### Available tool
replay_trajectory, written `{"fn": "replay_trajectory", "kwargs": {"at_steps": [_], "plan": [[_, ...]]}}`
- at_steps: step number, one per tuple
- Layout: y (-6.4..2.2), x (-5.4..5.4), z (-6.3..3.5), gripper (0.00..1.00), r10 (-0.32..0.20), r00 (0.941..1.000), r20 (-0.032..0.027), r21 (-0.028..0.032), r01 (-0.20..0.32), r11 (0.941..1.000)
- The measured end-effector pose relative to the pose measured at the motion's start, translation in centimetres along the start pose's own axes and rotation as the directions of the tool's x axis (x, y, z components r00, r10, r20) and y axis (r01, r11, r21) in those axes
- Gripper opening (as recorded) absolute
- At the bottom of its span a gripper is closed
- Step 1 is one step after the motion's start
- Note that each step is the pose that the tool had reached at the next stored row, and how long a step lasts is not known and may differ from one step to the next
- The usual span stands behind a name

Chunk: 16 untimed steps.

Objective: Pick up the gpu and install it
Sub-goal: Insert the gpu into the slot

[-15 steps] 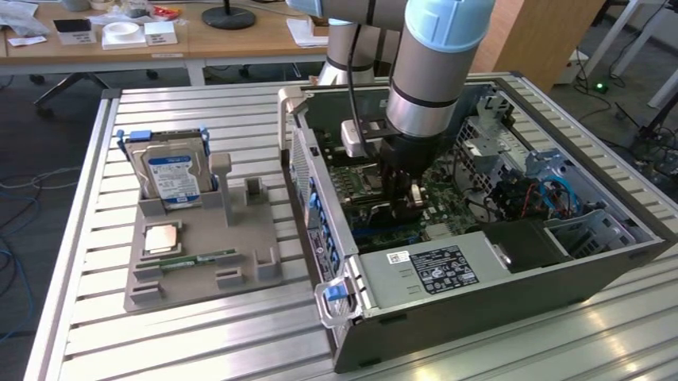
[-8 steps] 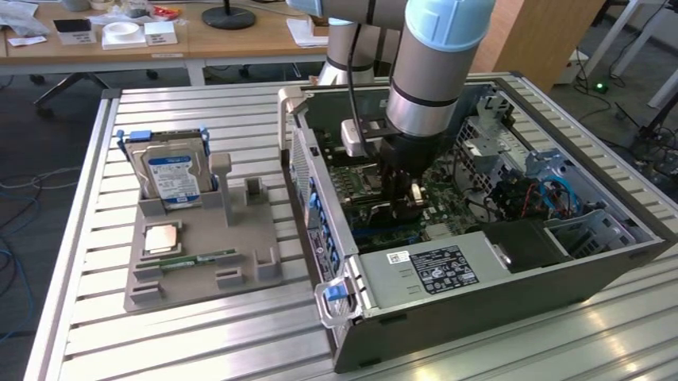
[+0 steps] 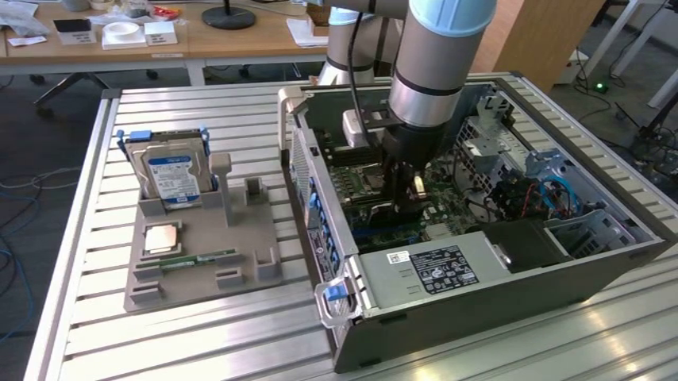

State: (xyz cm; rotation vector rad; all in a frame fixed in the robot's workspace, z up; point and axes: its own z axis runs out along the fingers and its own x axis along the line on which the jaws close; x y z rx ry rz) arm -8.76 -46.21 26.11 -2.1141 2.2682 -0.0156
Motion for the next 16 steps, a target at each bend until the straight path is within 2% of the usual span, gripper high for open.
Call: {"fn": "replay_trajectory", "kwargs": {"at_steps": [13,15,16], "plan": [[0.00,0.00,0.00,0.45,0.000,1.0000,0.0001,0.0000,0.000,1.0000],[-0.01,0.00,0.00,0.44,0.000,1.0000,0.0001,0.0000,0.000,1.0000],[-0.01,0.00,0.00,0.38,0.000,1.0000,0.0001,0.0001,0.000,1.0000]]}}
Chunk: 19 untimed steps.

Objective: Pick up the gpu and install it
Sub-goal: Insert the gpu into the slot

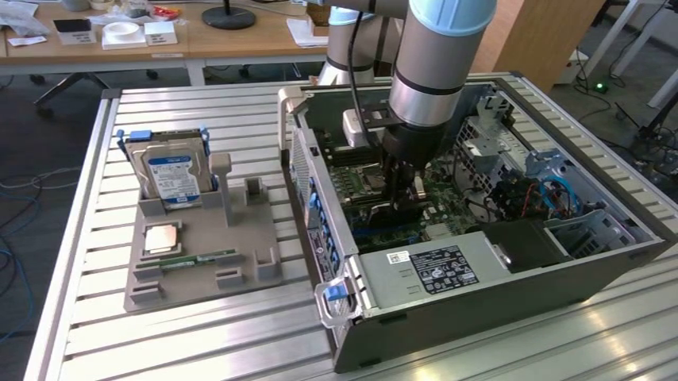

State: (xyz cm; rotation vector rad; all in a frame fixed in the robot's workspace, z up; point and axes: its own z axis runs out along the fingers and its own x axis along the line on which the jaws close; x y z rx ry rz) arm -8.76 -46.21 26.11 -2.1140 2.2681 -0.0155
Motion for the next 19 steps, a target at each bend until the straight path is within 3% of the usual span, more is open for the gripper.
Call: {"fn": "replay_trajectory", "kwargs": {"at_steps": [7,8,19], "plan": [[0.00,0.00,0.00,0.36,0.000,1.0000,0.0000,0.0000,0.000,1.0000],[0.00,0.00,0.00,0.29,0.000,1.0000,0.0000,0.0000,0.000,1.0000],[0.00,0.00,-0.01,0.26,0.000,1.0000,-0.0001,-0.0001,0.000,1.0000]]}}
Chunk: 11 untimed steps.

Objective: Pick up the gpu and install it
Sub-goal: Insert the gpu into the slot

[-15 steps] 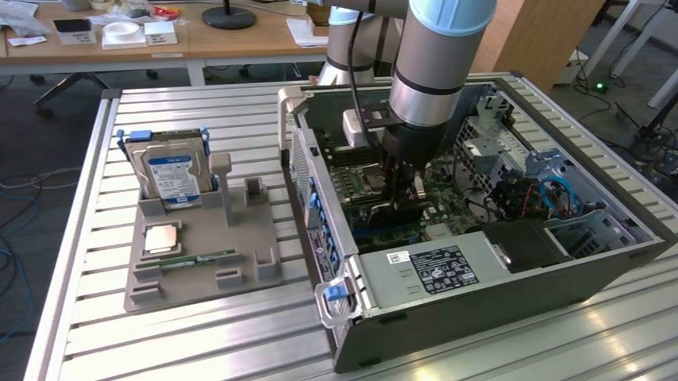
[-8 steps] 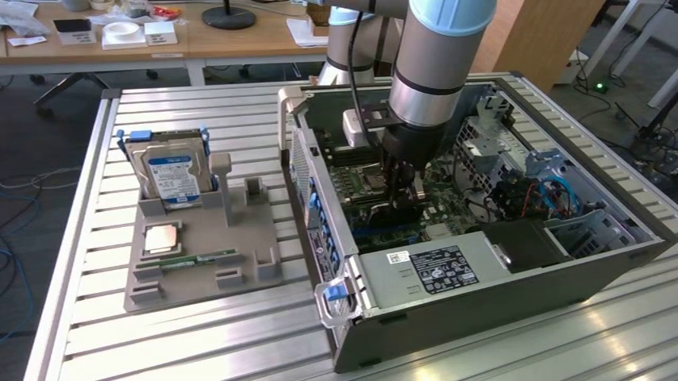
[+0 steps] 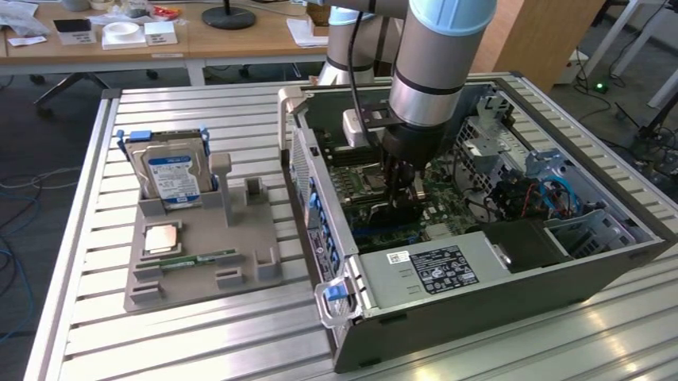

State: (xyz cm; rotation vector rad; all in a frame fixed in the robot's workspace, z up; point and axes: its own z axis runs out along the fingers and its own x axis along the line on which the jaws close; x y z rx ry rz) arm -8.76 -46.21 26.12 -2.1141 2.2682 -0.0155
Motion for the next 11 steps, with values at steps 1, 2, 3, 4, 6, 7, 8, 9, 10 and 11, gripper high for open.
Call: {"fn": "replay_trajectory", "kwargs": {"at_steps": [1,2,3,4,6,7,8,9,10,11], "plan": [[0.00,0.00,0.00,0.26,0.000,1.0000,0.0000,0.0000,0.000,1.0000],[0.00,0.00,0.00,0.26,0.000,1.0000,0.0000,0.0000,0.000,1.0000],[0.00,0.00,0.00,0.26,0.000,1.0000,0.0000,0.0000,0.000,1.0000],[0.00,0.00,0.00,0.26,0.000,1.0000,0.0000,0.0000,0.000,1.0000],[0.00,0.00,0.01,0.26,0.000,1.0000,0.0000,0.0000,0.000,1.0000],[0.00,0.00,0.02,0.26,0.000,1.0000,-0.0002,-0.0001,0.000,1.0000],[0.00,0.00,0.03,0.26,0.000,1.0000,-0.0003,0.0000,0.000,1.0000],[0.00,0.00,0.05,0.26,0.000,1.0000,-0.0002,0.0000,0.000,1.0000],[0.00,-0.01,0.06,0.26,0.000,1.0000,-0.0001,0.0000,0.000,1.0000],[0.00,-0.01,0.07,0.26,0.000,1.0000,0.0000,0.0000,0.000,1.0000]]}}
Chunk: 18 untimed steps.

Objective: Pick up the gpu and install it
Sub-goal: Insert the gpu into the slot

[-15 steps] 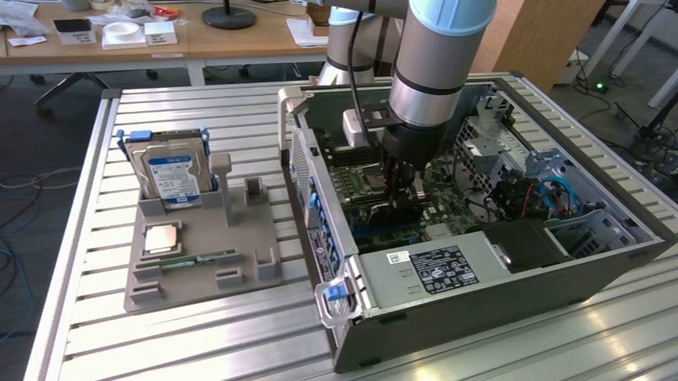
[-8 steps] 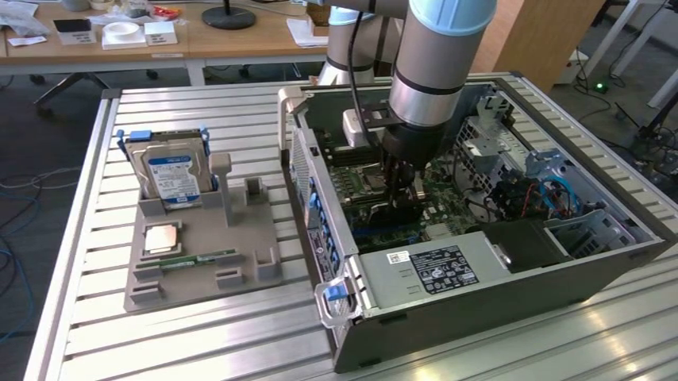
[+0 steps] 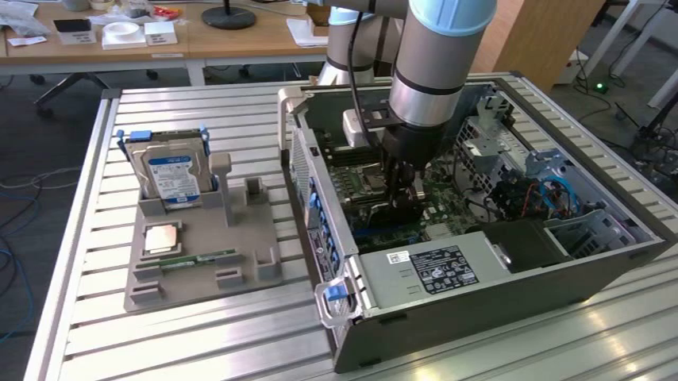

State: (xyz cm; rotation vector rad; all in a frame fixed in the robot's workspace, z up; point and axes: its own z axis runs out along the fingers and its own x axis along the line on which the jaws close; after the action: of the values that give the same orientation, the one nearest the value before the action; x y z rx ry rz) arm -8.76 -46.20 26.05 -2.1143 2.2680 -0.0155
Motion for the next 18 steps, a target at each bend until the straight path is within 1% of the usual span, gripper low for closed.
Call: {"fn": "replay_trajectory", "kwargs": {"at_steps": [18], "plan": [[0.21,0.01,0.18,0.26,0.000,1.0000,0.0002,0.0000,0.000,1.0000]]}}
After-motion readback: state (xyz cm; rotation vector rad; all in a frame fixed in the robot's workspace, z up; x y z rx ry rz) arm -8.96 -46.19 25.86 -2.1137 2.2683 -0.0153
